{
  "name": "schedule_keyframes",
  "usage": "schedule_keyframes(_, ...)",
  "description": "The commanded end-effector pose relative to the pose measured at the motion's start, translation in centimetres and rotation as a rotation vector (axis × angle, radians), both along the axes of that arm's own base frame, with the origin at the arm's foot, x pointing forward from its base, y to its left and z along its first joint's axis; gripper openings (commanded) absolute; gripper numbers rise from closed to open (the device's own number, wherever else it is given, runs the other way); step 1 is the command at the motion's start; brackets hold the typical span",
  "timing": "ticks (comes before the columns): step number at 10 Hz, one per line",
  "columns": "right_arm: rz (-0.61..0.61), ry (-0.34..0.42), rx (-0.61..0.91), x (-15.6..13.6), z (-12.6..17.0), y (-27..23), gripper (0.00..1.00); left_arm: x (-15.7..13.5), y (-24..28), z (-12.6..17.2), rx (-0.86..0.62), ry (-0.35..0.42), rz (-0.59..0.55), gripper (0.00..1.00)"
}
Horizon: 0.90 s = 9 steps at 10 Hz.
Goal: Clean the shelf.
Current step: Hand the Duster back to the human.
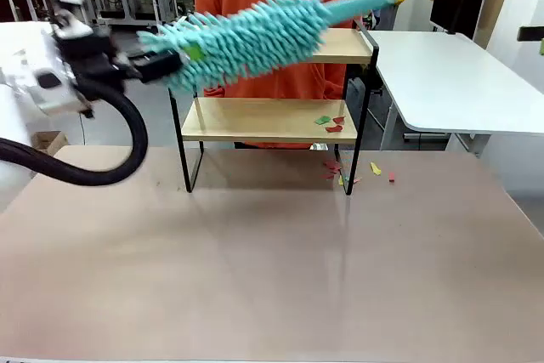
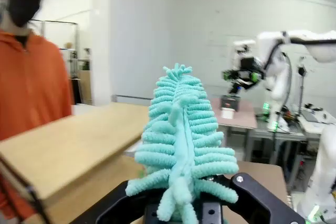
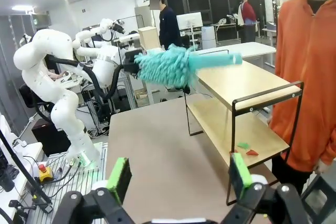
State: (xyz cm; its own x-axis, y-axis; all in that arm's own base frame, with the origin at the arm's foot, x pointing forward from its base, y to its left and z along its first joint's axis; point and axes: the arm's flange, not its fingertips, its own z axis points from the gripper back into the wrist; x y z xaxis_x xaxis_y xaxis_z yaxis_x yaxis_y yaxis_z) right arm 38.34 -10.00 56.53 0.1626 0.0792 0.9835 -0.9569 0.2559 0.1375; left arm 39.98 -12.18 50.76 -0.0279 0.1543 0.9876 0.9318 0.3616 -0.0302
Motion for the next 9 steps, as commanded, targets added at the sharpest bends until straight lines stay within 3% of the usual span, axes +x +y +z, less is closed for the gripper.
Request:
schedule_keyframes(1, -0.001, -0.017, 0.004, -0.2, 0.2, 0.1, 1.00, -1.0, 2.7, 2.4, -0.006, -0.017, 0.157, 0.17)
schedule_keyframes(4, -0.001, -0.017, 0.004, -0.2, 0.2, 0.1, 1.00, -1.7, 9.4, 5.1, -0.006, -0.033, 0.480, 0.17)
schedule_keyframes(7, -0.001, -0.017, 0.004, -0.2, 0.2, 0.1, 1.00, -3.0, 13.6, 4.7, 0.054, -0.033, 0.814, 0.17)
schedule_keyframes(9, -0.001, -0.017, 0.004, -0.2, 0.2, 0.1, 1.00, -3.3, 14.4, 3.9, 0.128, -0.027, 0.963, 0.17)
